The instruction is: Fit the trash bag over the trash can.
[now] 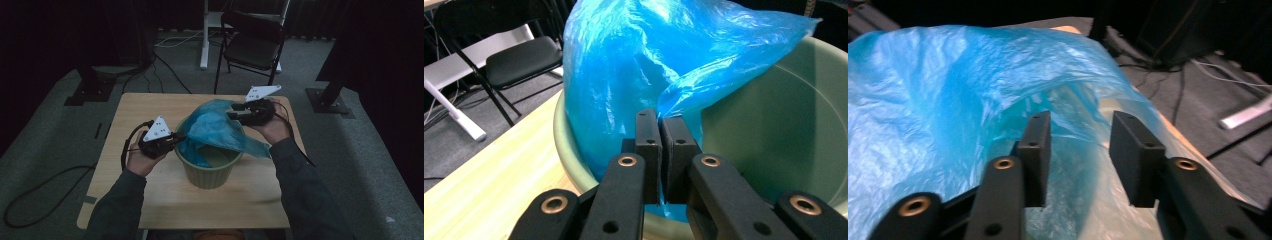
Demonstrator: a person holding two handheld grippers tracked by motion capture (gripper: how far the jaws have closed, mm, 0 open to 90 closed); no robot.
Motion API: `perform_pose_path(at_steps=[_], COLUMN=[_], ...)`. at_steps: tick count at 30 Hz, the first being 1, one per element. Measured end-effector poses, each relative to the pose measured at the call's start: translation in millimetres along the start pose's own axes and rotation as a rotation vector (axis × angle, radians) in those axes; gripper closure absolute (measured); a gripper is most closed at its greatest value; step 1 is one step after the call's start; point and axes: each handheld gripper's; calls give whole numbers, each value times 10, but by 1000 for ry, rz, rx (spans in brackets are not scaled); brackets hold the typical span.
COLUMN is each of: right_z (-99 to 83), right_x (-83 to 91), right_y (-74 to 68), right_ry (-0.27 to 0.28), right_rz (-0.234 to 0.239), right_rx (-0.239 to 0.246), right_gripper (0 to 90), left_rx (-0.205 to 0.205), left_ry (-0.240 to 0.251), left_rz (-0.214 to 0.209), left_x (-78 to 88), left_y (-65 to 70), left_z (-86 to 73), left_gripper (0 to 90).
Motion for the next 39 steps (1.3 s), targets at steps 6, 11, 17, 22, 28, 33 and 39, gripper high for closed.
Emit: perform_pose_path(at_steps=[6, 11, 17, 22, 28, 33, 39], right_z=[-24, -30, -74, -143, -87, -68, -83], right_x=[-136, -121, 49, 122, 51, -28, -123], right_y=[-6, -42, -16, 18, -27, -52, -66], right_ry=[-63, -85, -76, -69, -40, -85, -122], right_rz=[112, 101, 68, 67, 106, 89, 82], right_rx=[1, 10, 7, -12, 11, 38, 38], right_gripper=[754, 900, 900, 875, 605, 560, 799], left_rx=[7, 4, 20, 25, 33, 36, 35], left_ry=[-9, -7, 5, 2, 7, 7, 11], left_rz=[7, 19, 28, 35, 39, 46, 53], left_x=[-9, 21, 91, 113, 103, 110, 112], left_y=[-16, -16, -63, -83, -90, -99, -95], left_z=[-10, -11, -38, -65, -70, -76, -80], left_gripper=[862, 797, 786, 784, 788, 789, 796])
Point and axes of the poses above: each handheld gripper's, and its own axes: x roughly backward along the jaws, z roughly out of its top, y roughly to its right, and after that the axes turned 6 degrees about x, right-handed
